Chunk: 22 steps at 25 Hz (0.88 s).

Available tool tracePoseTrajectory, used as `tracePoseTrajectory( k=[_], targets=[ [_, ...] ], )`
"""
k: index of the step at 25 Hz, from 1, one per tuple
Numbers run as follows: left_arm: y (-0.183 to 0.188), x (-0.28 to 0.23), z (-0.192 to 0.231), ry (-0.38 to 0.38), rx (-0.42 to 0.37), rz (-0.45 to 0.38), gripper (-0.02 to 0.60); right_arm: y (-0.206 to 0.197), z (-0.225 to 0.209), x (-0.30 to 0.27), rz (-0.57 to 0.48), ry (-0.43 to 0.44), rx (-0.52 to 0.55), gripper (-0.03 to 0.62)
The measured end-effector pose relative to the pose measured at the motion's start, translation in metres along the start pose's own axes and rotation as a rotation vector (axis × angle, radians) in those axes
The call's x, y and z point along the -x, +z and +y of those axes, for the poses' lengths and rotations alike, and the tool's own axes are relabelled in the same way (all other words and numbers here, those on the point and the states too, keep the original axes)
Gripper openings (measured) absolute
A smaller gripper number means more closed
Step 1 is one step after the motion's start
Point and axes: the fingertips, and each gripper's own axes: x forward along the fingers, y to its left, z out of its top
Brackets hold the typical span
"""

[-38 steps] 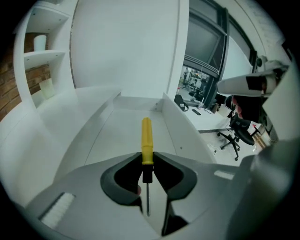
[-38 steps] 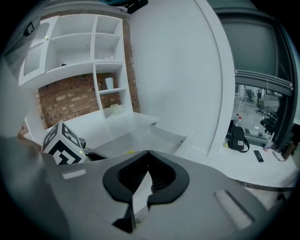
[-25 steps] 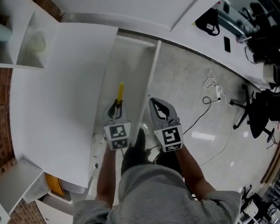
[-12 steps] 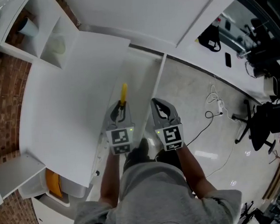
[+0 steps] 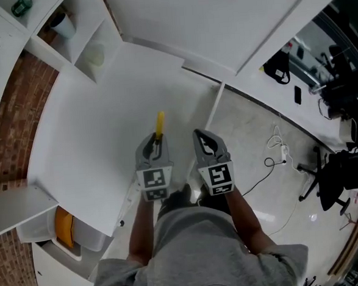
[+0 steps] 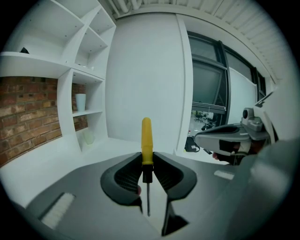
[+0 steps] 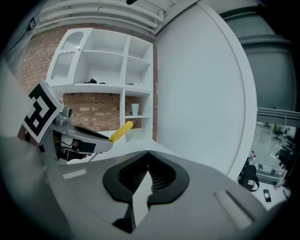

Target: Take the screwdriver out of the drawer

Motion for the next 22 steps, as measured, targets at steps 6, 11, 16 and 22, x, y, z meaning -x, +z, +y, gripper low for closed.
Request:
tracePoseTrajectory(
  k=[6, 11, 16, 22],
  targets=[
    [-0.004, 0.010, 0.032, 0.076, 0.006, -0.013, 0.086, 0.010, 0.024, -0.023, -0.006, 0.082, 0.031, 0.003],
    [-0.007, 0.019, 0.057, 0.166, 0.059, -0.019, 0.086, 0.017, 0.043, -0.047, -0.012, 0.172, 0.060, 0.003],
    [-0.012, 0.021, 0.089, 0.268, 0.085, -0.021, 0.086, 0.028, 0.060, -0.079, -0.013, 0.276, 0.096, 0.003],
    [-0.032, 0.018, 0.128, 0.388, 0.204, 0.013, 0.086, 0.027, 0.088, -0.126, 0.019, 0.405, 0.138, 0.003]
  ],
)
